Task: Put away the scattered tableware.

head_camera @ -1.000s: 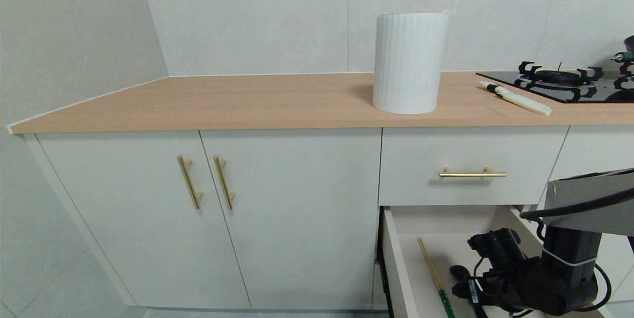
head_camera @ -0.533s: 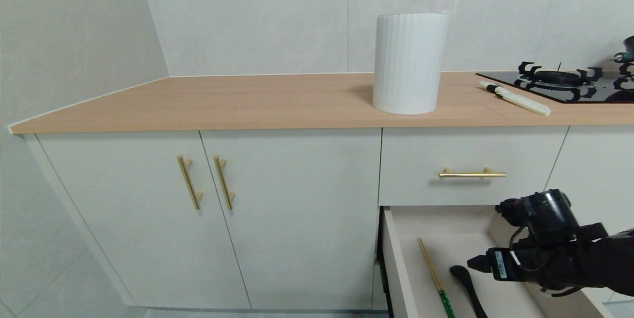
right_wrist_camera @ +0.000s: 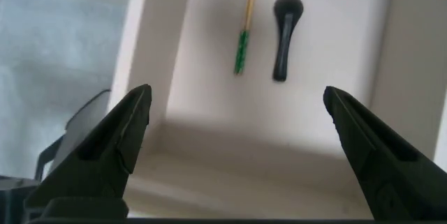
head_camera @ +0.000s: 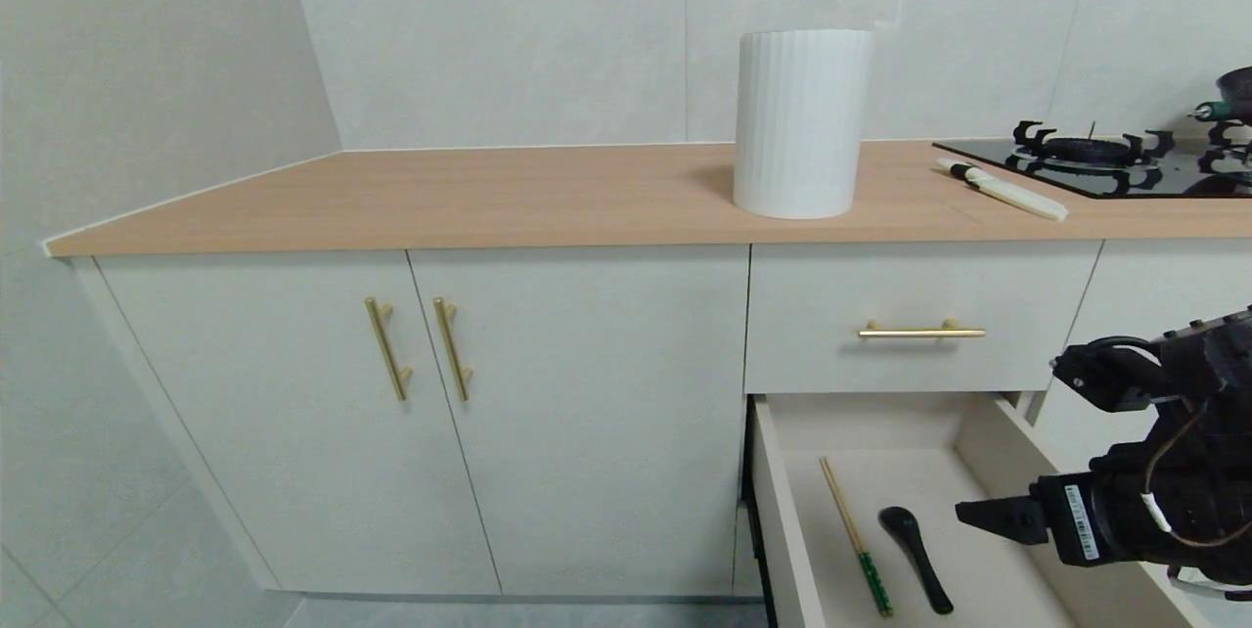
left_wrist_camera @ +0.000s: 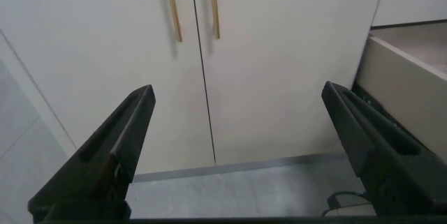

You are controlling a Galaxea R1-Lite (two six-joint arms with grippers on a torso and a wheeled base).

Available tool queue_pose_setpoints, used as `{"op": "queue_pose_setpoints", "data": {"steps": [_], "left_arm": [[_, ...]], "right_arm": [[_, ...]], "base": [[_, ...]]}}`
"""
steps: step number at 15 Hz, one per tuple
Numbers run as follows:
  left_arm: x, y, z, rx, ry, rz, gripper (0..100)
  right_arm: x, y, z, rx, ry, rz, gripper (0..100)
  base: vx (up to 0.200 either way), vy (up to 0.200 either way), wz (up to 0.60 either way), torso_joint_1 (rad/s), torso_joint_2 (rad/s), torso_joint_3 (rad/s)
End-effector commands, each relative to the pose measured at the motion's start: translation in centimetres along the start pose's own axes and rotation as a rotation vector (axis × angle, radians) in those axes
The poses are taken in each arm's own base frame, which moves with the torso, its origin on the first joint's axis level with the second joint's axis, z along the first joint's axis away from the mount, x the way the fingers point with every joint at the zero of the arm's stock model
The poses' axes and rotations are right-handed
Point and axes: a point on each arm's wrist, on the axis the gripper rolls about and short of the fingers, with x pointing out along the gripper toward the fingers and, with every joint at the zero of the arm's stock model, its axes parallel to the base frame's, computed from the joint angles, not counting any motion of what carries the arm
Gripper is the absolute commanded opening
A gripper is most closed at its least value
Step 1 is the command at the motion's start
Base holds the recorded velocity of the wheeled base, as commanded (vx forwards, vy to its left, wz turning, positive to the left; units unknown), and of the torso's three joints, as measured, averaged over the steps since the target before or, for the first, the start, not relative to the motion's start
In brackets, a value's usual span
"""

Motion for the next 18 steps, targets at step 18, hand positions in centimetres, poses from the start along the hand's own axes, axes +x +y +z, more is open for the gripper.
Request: {"op": "queue_pose_setpoints", "data": {"steps": [18], "left_arm": [[0.0, 0.0, 0.0, -0.001, 0.002, 0.0, 100]], "right_arm": [[5.4, 0.8, -4.3, -0.228, 0.572, 0.002, 100]], "base": [[-0.067, 0.0, 0.0, 0.001, 0.0, 0.001]]}}
